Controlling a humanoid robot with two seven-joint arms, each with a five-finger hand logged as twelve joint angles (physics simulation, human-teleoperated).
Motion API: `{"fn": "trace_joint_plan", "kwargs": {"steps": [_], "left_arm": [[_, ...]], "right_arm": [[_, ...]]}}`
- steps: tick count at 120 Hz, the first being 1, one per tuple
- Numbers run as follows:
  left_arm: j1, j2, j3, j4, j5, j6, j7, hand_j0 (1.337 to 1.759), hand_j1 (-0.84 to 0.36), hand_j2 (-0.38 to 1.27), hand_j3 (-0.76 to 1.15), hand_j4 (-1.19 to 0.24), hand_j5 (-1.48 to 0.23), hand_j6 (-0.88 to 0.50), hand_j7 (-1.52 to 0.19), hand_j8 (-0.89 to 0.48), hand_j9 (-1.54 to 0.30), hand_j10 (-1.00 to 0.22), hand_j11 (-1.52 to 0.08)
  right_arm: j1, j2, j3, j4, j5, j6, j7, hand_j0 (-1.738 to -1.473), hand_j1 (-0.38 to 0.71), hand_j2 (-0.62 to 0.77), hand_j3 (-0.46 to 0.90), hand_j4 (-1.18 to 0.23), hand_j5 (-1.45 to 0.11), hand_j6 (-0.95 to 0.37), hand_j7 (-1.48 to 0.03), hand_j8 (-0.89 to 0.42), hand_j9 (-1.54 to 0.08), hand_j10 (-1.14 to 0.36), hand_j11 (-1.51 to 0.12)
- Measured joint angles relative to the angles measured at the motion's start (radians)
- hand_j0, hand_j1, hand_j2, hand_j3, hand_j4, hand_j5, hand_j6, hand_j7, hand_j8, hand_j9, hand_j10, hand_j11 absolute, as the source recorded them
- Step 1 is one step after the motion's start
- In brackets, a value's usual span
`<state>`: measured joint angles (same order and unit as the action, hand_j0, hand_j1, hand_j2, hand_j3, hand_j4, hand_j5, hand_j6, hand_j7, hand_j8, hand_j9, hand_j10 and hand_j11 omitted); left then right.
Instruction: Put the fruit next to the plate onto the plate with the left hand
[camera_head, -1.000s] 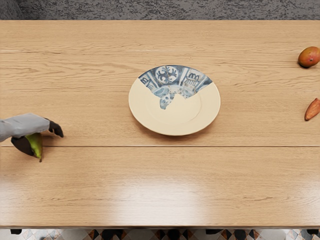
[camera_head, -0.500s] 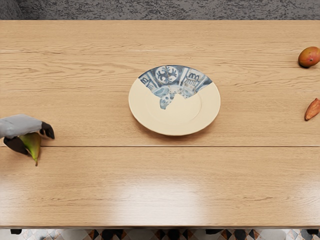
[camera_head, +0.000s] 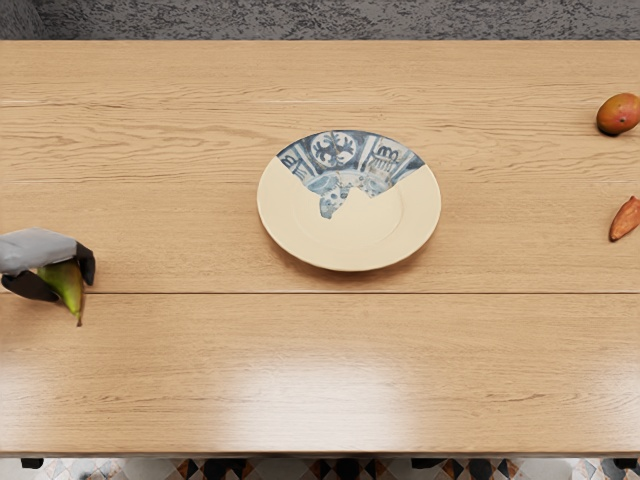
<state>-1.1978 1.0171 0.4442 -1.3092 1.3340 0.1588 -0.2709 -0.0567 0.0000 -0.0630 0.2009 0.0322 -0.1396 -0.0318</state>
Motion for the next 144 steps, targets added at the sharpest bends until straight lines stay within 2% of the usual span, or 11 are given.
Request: {"fn": "trace_joint_plan", "kwargs": {"steps": [9,24,33,47,80,100,124,144], "left_arm": [[-0.007,-0.001,0.0,-0.001,-0.016,-0.001,0.0,1.652,-0.31,0.06,0.0,-0.66,-0.87,-0.44,-0.85,-0.36,-0.88,-0.5,-0.91],[-0.014,-0.003,0.001,-0.004,-0.05,-0.001,-0.001,1.648,-0.33,0.06,0.0,-0.61,-0.95,-0.38,-0.95,-0.31,-0.98,-0.47,-1.02],[-0.031,-0.007,0.001,-0.006,-0.08,-0.001,-0.001,1.647,-0.35,0.2,0.0,-0.61,-0.98,-0.38,-0.98,-0.31,-1.02,-0.49,-1.06],[-0.074,-0.02,0.003,-0.013,-0.138,-0.006,0.0,1.647,-0.37,0.29,0.0,-0.58,-1.03,-0.35,-1.02,-0.29,-1.05,-0.48,-1.08],[-0.169,-0.028,0.002,-0.073,-0.277,-0.021,0.001,1.646,-0.36,0.24,0.0,-0.57,-1.05,-0.35,-1.04,-0.28,-1.07,-0.48,-1.1],[-0.175,-0.04,-0.029,-0.121,-0.34,-0.025,0.001,1.647,-0.35,0.24,0.0,-0.57,-1.05,-0.35,-1.04,-0.28,-1.06,-0.48,-1.09],[-0.182,-0.061,-0.137,-0.16,-0.437,-0.142,0.001,1.648,-0.35,0.24,0.0,-0.56,-1.04,-0.35,-1.04,-0.29,-1.06,-0.49,-1.08],[-0.252,-0.113,-0.18,-0.171,-0.517,-0.245,0.001,1.649,-0.37,0.27,0.0,-0.55,-1.07,-0.34,-1.04,-0.29,-1.05,-0.49,-1.08]], "right_arm": [[0.0,0.0,0.0,0.0,0.0,0.0,0.0,-1.658,-0.31,-0.01,0.0,-0.03,-0.04,-0.03,-0.04,-0.03,-0.04,-0.03,-0.04],[0.0,0.0,0.0,0.0,0.0,0.0,0.0,-1.658,-0.31,-0.01,0.0,-0.03,-0.04,-0.03,-0.04,-0.03,-0.04,-0.03,-0.04],[0.0,0.0,0.0,0.0,0.0,0.0,0.0,-1.658,-0.31,-0.01,0.0,-0.03,-0.04,-0.03,-0.04,-0.03,-0.04,-0.03,-0.04],[0.0,0.0,0.0,0.0,0.0,0.0,0.0,-1.658,-0.31,-0.01,0.0,-0.03,-0.04,-0.03,-0.04,-0.03,-0.04,-0.03,-0.04],[0.0,0.0,0.0,0.0,0.0,0.0,0.0,-1.658,-0.31,-0.01,0.0,-0.03,-0.04,-0.03,-0.04,-0.03,-0.04,-0.03,-0.04],[0.0,0.0,0.0,0.0,0.0,0.0,0.0,-1.658,-0.31,-0.01,0.0,-0.03,-0.04,-0.03,-0.04,-0.03,-0.04,-0.03,-0.04],[0.0,0.0,0.0,0.0,0.0,0.0,0.0,-1.658,-0.31,-0.01,0.0,-0.03,-0.04,-0.03,-0.04,-0.03,-0.04,-0.03,-0.04],[0.0,0.0,0.0,0.0,0.0,0.0,0.0,-1.658,-0.31,-0.01,0.0,-0.03,-0.04,-0.03,-0.04,-0.03,-0.04,-0.03,-0.04]]}}
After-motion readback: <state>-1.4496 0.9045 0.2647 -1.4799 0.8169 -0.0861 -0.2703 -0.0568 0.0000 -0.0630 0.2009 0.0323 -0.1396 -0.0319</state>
